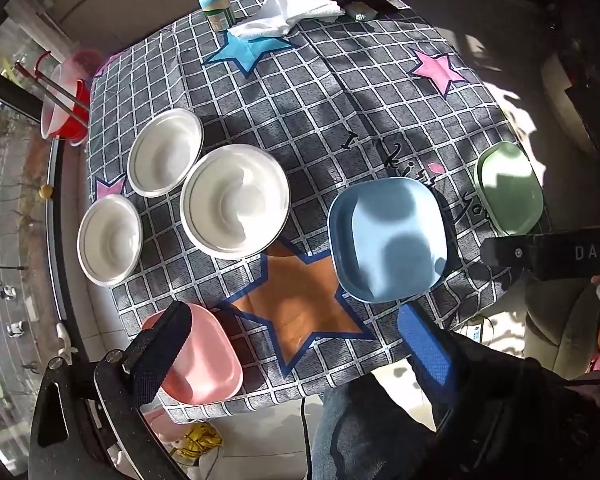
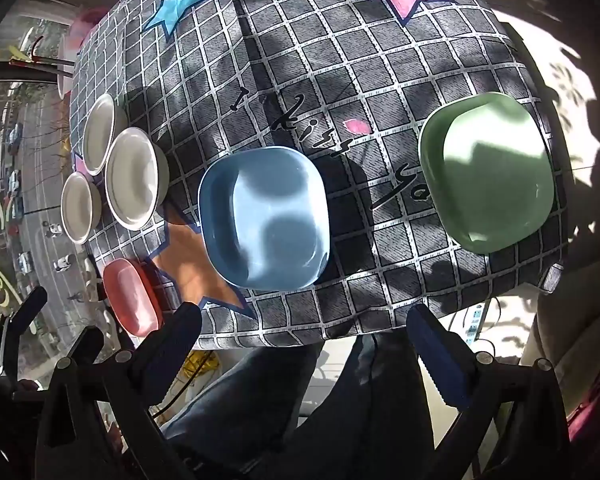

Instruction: Organize plates and bowls

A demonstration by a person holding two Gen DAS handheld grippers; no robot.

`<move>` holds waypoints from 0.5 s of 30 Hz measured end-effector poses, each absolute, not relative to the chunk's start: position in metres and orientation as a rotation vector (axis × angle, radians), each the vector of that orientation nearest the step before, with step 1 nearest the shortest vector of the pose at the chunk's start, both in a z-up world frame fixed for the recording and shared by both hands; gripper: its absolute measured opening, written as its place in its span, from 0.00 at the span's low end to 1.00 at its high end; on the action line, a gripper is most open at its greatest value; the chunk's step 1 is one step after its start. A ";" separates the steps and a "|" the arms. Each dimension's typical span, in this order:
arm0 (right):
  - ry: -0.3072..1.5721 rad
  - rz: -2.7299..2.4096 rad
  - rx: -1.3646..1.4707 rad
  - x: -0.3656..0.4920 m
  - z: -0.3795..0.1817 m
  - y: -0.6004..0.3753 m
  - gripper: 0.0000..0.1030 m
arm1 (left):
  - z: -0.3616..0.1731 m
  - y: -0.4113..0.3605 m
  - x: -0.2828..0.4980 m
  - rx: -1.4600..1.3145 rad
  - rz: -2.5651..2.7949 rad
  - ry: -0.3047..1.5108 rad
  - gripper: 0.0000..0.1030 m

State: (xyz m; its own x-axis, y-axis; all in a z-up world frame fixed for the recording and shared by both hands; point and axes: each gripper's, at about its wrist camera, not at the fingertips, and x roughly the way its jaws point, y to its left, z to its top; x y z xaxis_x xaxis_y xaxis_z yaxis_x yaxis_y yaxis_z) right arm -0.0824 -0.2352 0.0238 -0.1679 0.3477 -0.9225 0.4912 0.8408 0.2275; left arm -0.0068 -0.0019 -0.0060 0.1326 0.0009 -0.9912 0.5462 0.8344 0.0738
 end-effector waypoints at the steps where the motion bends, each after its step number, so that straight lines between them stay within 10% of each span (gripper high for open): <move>1: 1.778 -0.140 0.641 -0.083 0.023 -0.235 1.00 | -0.006 -0.002 -0.008 0.482 -0.415 1.401 1.00; 15: 1.835 -0.138 0.645 -0.088 0.008 -0.235 1.00 | -0.028 0.005 -0.008 0.437 -0.406 1.510 1.00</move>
State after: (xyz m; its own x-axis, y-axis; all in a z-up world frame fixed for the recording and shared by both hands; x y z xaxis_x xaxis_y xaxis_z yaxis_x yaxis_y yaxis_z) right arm -0.0878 -0.2346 0.0078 -0.2206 0.3610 -0.9061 0.4924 0.8431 0.2160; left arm -0.0084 0.0045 -0.0280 0.0232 0.0141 -0.9996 0.5132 0.8580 0.0240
